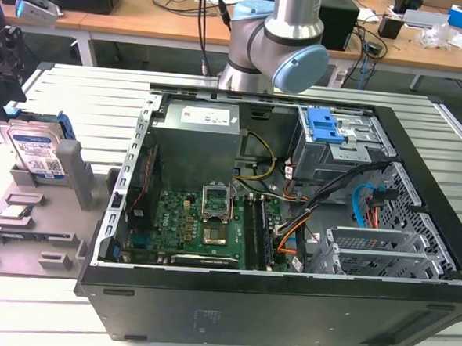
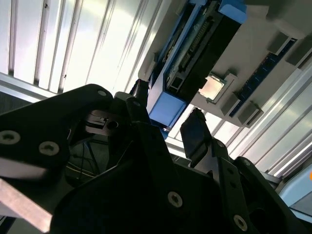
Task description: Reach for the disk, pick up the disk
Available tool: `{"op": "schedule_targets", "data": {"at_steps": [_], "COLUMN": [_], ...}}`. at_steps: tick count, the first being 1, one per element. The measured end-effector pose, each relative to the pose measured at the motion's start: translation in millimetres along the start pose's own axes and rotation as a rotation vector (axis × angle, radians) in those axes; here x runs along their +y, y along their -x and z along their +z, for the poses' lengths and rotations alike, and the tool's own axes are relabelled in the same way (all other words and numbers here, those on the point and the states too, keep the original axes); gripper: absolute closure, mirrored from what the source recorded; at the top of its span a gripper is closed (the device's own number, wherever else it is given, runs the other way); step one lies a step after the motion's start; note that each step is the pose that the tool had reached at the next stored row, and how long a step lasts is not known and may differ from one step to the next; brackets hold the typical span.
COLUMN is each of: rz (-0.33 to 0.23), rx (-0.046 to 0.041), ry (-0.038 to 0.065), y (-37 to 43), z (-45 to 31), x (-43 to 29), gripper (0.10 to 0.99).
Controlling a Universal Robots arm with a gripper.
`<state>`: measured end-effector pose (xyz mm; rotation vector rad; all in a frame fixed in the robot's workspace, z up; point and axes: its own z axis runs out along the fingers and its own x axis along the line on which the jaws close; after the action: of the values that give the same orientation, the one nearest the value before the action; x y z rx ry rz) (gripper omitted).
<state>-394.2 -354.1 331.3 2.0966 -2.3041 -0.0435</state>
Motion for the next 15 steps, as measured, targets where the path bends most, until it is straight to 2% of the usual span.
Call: {"op": "schedule_targets", "data": {"at_steps": [11,14,15], "rz": [-0.003,-0.053,-0.054], "rx": [0.0005,0.0029,0.0030], "ry": [0.000,0.000,0.000], "y": [-0.1,-0.2,-0.3], "z": [9.9,13.3,14.1], "x": [-0.4,-0.6,-0.6], "gripper": [0.541,0.541,0.541]}}
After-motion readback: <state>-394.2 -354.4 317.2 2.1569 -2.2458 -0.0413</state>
